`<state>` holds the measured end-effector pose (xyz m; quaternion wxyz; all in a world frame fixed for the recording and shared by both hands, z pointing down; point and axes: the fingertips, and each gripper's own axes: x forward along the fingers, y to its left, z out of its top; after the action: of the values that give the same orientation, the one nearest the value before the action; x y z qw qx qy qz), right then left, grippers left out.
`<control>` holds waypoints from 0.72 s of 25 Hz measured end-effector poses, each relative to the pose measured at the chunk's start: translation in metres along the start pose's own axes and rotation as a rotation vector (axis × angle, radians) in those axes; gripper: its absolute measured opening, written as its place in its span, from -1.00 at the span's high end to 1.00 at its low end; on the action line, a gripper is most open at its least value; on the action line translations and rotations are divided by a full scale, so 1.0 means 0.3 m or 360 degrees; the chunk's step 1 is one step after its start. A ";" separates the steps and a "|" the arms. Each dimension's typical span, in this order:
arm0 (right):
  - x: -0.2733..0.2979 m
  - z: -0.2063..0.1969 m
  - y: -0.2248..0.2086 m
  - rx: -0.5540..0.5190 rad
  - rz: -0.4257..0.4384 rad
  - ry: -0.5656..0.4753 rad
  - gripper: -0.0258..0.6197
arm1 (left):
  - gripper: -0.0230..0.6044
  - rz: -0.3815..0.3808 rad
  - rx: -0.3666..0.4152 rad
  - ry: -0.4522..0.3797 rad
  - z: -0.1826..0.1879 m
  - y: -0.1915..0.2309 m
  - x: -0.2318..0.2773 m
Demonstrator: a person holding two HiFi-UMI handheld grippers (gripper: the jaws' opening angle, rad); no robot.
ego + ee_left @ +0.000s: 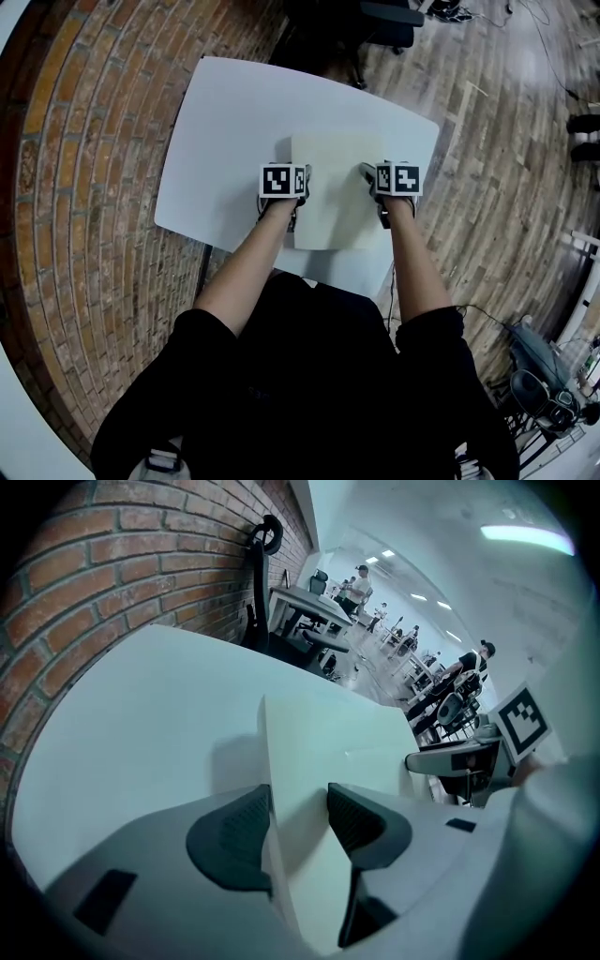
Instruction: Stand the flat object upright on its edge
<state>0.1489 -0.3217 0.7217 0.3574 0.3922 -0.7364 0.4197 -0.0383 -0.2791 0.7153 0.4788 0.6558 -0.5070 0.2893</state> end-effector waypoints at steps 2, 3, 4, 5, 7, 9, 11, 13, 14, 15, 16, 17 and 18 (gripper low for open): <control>-0.011 -0.001 0.020 0.0009 -0.0003 -0.0022 0.10 | 0.29 0.0003 0.0037 -0.0026 0.006 0.005 -0.025; -0.016 -0.003 0.028 0.0017 -0.0003 -0.0030 0.10 | 0.29 0.0007 0.0056 -0.0037 0.009 0.006 -0.039; -0.023 -0.006 0.035 0.0027 -0.0005 -0.0037 0.10 | 0.29 0.0009 0.0073 -0.0048 0.014 0.006 -0.052; -0.030 -0.008 0.043 0.0037 -0.0007 -0.0048 0.10 | 0.29 0.0009 0.0087 -0.0058 0.018 0.007 -0.064; -0.045 -0.010 0.061 0.0050 -0.0016 -0.0073 0.10 | 0.29 -0.0001 0.0104 -0.0069 0.024 0.011 -0.082; -0.061 -0.017 0.081 0.0056 -0.0034 -0.0087 0.10 | 0.29 -0.0013 0.0109 -0.0069 0.021 0.017 -0.102; -0.081 -0.023 0.099 0.0059 -0.0047 -0.0104 0.11 | 0.29 -0.0024 0.0118 -0.0073 0.017 0.018 -0.123; -0.105 -0.025 0.113 0.0060 -0.0059 -0.0130 0.11 | 0.29 -0.0038 0.0134 -0.0087 0.016 0.013 -0.144; -0.116 -0.027 0.121 0.0062 -0.0065 -0.0143 0.11 | 0.29 -0.0044 0.0148 -0.0098 0.017 0.011 -0.155; -0.127 -0.031 0.130 0.0064 -0.0071 -0.0155 0.10 | 0.29 -0.0048 0.0162 -0.0108 0.016 0.010 -0.166; -0.137 -0.036 0.139 0.0065 -0.0079 -0.0165 0.10 | 0.29 -0.0050 0.0175 -0.0118 0.015 0.011 -0.177; -0.148 -0.041 0.149 0.0066 -0.0087 -0.0175 0.10 | 0.29 -0.0053 0.0184 -0.0128 0.013 0.011 -0.187; -0.158 -0.045 0.158 0.0066 -0.0096 -0.0186 0.10 | 0.29 -0.0057 0.0192 -0.0138 0.013 0.011 -0.199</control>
<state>0.1306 -0.2802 0.6704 0.3181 0.4453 -0.7350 0.4004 -0.0610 -0.2595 0.6633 0.4210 0.7044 -0.4970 0.2821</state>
